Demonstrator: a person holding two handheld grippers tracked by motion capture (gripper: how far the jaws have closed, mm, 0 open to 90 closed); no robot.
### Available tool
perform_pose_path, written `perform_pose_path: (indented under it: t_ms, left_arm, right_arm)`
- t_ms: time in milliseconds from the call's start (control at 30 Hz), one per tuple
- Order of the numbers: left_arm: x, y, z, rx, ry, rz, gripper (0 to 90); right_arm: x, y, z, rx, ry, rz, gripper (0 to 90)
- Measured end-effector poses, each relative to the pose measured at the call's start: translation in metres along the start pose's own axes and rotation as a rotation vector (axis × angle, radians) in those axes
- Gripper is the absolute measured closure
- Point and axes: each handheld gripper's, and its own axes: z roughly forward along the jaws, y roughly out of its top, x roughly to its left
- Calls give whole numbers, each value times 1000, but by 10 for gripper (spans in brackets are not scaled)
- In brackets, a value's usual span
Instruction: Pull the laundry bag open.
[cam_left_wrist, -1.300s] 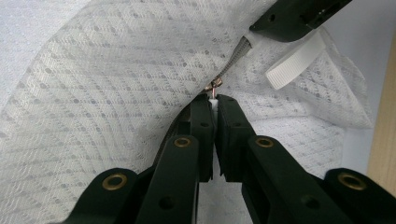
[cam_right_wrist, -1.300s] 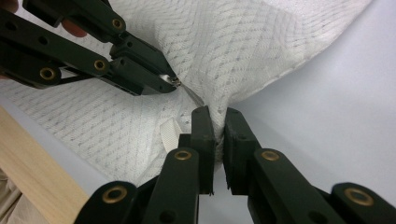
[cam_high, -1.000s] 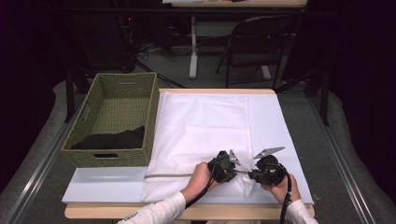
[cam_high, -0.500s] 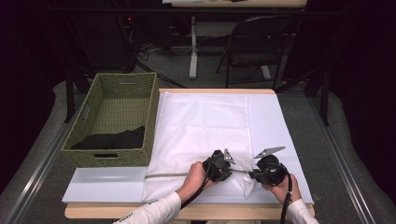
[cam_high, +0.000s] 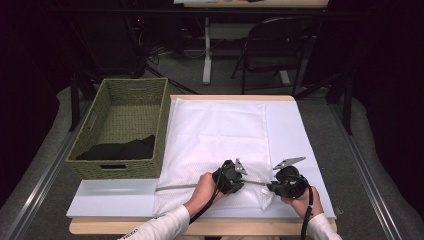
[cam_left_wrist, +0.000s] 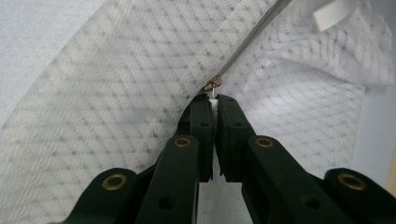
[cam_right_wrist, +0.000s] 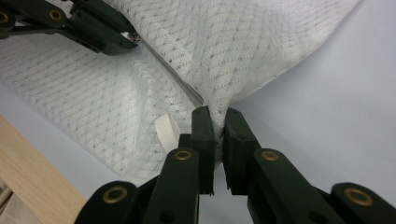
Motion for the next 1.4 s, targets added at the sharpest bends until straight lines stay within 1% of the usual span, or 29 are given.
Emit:
perform_pose_path:
  t_ms: [33, 133, 233, 267, 333, 367, 467, 633, 700, 1033, 1067, 1133, 1200, 1367, 1400]
  left_arm:
    - [1, -1, -1, 3, -4, -4, 866]
    - [3, -3, -3, 9, 3, 0, 867]
    - [4, -5, -5, 13, 7, -5, 867]
    - [5, -6, -5, 11, 5, -5, 867]
    - [6, -7, -6, 15, 10, -6, 866]
    - [6, -8, -7, 14, 12, -3, 867]
    - [7, -9, -8, 16, 12, -11, 867]
    - [9, -10, -9, 18, 20, -5, 867]
    - [10, -10, -10, 20, 22, -11, 867]
    - [15, -18, -15, 26, 26, -19, 867]
    - [16, -19, -16, 28, 27, -18, 867]
    - [17, -20, -17, 26, 26, -24, 867]
    - [18, -21, -18, 26, 27, -27, 867]
    - [19, -24, -22, 27, 32, -28, 867]
    - [19, -25, -23, 30, 36, -29, 867]
  right_arm:
    - [0, 0, 0, 1, -1, 1, 848]
    - [0, 0, 0, 1, -1, 0, 848]
    - [0, 0, 0, 3, -1, 4, 848]
    - [0, 0, 0, 8, -8, 5, 848]
    - [0, 0, 0, 4, -2, 10, 848]
    - [0, 0, 0, 7, -7, 4, 848]
    - [0, 0, 0, 8, -6, 7, 848]
    - [0, 0, 0, 9, -12, 1, 848]
    - [0, 0, 0, 9, -15, -3, 848]
    - [-1, -1, 0, 18, -28, -4, 848]
    - [-2, -1, 1, 18, -27, -13, 848]
    - [-1, -1, 1, 21, -27, 5, 848]
    - [-1, -1, 1, 21, -33, -5, 848]
    - [-2, -1, 1, 22, -35, -7, 849]
    - [-1, -1, 1, 32, -40, 10, 849]
